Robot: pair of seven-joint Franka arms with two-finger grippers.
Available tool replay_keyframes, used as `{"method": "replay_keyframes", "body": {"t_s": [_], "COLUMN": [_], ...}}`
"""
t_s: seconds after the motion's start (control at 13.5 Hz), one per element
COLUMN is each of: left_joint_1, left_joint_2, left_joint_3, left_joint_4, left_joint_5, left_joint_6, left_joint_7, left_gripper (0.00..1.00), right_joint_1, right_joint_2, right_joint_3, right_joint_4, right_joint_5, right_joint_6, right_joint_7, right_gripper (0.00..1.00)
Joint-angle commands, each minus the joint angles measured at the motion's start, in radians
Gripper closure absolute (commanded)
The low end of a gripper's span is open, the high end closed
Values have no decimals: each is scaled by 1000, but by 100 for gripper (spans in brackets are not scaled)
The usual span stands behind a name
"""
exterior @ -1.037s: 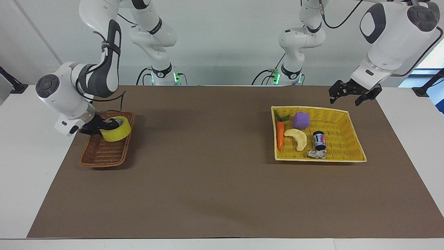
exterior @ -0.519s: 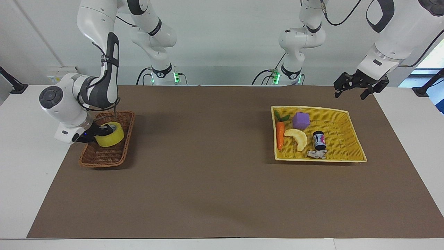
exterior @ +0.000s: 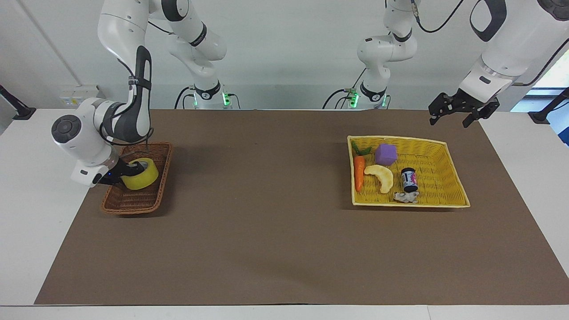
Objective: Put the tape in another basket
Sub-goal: 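Lower the tape into the brown wicker basket and open the right gripper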
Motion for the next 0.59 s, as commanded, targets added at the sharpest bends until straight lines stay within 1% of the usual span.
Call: {"method": "replay_keyframes", "body": {"t_s": [0.0, 0.07, 0.37, 0.52], "left_joint_1": [5, 5, 5, 5], "left_joint_2": [-8, -8, -8, -8], "left_joint_3": [-2, -2, -2, -2], "left_joint_4": [6, 6, 6, 6], "left_joint_5": [11, 11, 11, 11], "left_joint_6": [-14, -14, -14, -14], "left_joint_7": [5, 5, 5, 5], "left_gripper": [0, 0, 0, 0], "right_joint_1": [1, 11, 132, 177], "right_joint_2": [-19, -36, -161, -212], "right_joint_3": [15, 20, 20, 22], "right_joint_4": [27, 41, 52, 57], "right_joint_5": [-5, -5, -5, -5], "right_joint_6": [-25, -52, -160, -201], "right_joint_7": [59, 108, 351, 454], "right_gripper": [0, 0, 0, 0]}}
